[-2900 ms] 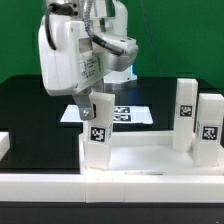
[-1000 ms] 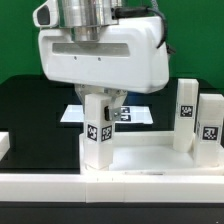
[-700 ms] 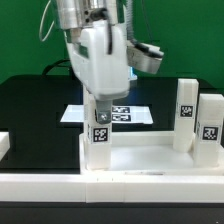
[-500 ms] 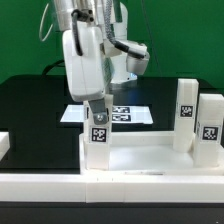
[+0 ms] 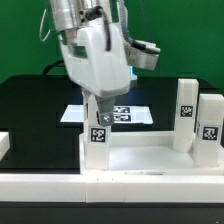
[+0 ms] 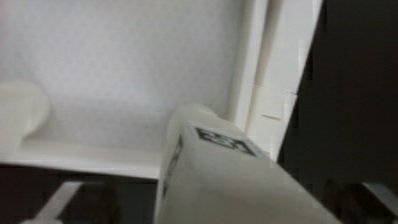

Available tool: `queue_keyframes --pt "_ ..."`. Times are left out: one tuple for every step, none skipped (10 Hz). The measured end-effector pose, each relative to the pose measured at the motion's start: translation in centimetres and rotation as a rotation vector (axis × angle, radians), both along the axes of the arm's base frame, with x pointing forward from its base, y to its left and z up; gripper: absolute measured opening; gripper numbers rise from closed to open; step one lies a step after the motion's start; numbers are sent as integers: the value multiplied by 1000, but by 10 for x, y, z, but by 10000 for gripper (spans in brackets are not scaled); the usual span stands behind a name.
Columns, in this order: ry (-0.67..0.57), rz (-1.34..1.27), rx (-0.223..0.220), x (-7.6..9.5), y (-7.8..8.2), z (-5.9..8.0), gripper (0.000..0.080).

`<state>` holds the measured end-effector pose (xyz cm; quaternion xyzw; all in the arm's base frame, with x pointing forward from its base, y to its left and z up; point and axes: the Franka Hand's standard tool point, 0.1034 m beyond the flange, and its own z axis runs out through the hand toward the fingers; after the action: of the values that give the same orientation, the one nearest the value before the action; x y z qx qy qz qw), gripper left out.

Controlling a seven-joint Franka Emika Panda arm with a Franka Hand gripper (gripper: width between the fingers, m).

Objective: Assemble desk

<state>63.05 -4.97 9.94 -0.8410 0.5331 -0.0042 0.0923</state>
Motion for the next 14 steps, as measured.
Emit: queue_keyframes --pt "-22 132 -16 -1 -2 -1 629" --pt "-49 148 -38 -2 -3 1 643" --pt "-59 234 -53 -4 -4 1 643" --pt "-69 311 -63 -4 -5 0 649" --pt "-77 436 -91 -4 -5 1 649" --pt "-82 636 -145 -1 -2 4 649" --pt "-112 890 -185 2 2 8 649" --pt "-105 805 -171 1 1 6 649" --pt "-103 800 -171 1 1 6 632" --pt "-101 773 -167 1 1 6 632" --pt "-92 688 -157 1 1 5 459" --pt "-85 649 -155 1 0 5 288" --pt "-73 554 -146 0 -2 5 291" --pt "-68 499 -140 0 -2 4 291"
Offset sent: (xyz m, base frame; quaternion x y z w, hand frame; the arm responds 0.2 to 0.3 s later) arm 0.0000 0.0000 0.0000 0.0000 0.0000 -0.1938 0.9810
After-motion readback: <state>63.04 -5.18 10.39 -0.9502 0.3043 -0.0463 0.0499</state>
